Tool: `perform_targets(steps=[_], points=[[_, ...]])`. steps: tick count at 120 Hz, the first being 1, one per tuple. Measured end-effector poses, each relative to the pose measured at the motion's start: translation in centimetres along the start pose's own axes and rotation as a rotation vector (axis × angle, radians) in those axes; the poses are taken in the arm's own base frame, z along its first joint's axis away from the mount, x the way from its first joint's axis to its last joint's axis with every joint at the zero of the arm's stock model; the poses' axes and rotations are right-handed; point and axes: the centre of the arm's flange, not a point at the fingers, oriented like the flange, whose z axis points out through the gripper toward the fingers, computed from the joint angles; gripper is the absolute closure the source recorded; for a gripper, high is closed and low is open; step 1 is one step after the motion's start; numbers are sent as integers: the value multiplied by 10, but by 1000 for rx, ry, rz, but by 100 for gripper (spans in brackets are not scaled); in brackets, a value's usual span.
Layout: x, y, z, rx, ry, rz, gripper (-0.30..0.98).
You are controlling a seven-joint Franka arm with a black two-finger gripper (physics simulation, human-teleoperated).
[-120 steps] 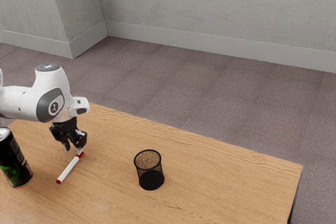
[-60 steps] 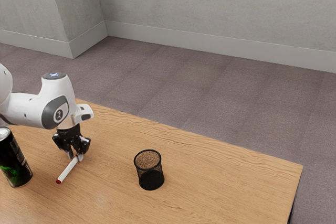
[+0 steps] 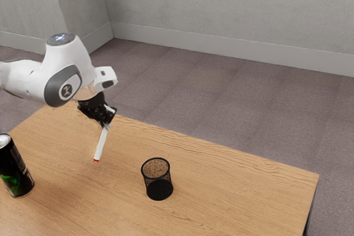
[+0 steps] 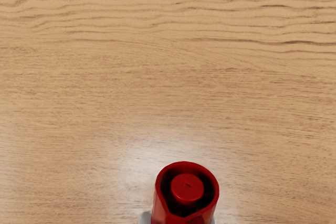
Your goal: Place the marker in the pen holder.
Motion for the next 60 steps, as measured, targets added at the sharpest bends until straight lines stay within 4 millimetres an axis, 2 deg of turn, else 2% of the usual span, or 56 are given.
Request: perform_targets(steps=[15, 30, 46, 60], points=[[15, 55, -34, -28, 67, 81, 78], [22, 96, -52, -60, 100, 125, 79], [29, 139, -51, -97, 101, 171, 79], [25, 164, -43, -122, 78, 192, 79]])
